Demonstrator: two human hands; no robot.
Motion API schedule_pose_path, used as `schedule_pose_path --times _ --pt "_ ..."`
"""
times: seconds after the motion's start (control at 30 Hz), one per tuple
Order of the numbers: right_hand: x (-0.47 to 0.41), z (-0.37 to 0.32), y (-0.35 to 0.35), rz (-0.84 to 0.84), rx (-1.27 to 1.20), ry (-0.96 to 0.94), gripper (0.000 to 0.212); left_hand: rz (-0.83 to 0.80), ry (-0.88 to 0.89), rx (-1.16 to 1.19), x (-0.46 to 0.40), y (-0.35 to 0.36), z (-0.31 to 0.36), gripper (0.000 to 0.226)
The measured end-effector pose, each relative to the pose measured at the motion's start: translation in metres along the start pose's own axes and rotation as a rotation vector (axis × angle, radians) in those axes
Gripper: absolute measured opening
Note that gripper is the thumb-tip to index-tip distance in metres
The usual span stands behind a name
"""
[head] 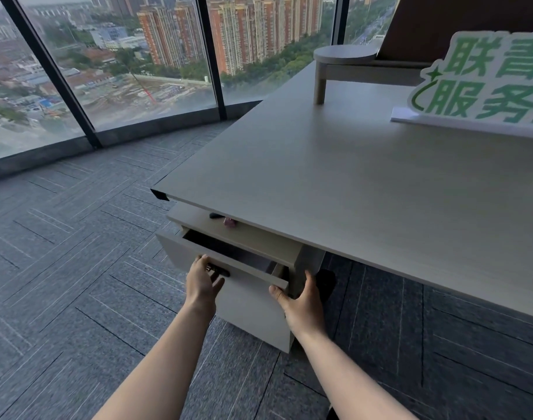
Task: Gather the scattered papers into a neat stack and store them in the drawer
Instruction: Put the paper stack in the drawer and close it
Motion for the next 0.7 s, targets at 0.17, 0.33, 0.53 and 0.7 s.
schedule_pose_path --times 0.17,0.33,0.53,0.7 --pt "-0.016 0.0 0.001 -0.002 -0.031 0.016 0.096 -0.012 -0.024 0.089 -0.009 0.011 0.0 0.034" --pt "-0.03 0.0 0.002 0.018 -0.073 0.03 0.082 -0.005 -0.028 0.135 -0.012 0.023 0.0 0.034" --pt "-0.041 0.004 0.004 0.052 -0.053 0.023 0.069 0.013 -0.014 0.144 -0.016 0.034 0.0 0.041" --pt "-0.046 0.004 0.004 0.032 -0.068 0.002 0.064 0.02 -0.013 0.153 -0.019 0.036 0.0 0.022"
Point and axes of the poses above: each hand's wrist, its own x-axis away from the middle knuckle, its own y-axis out of the palm, z = x × y, the point moved 5 cm from there along -x, towards the middle knuckle, and after that the axes turned 1 degree about x, right-handed, at the moved point
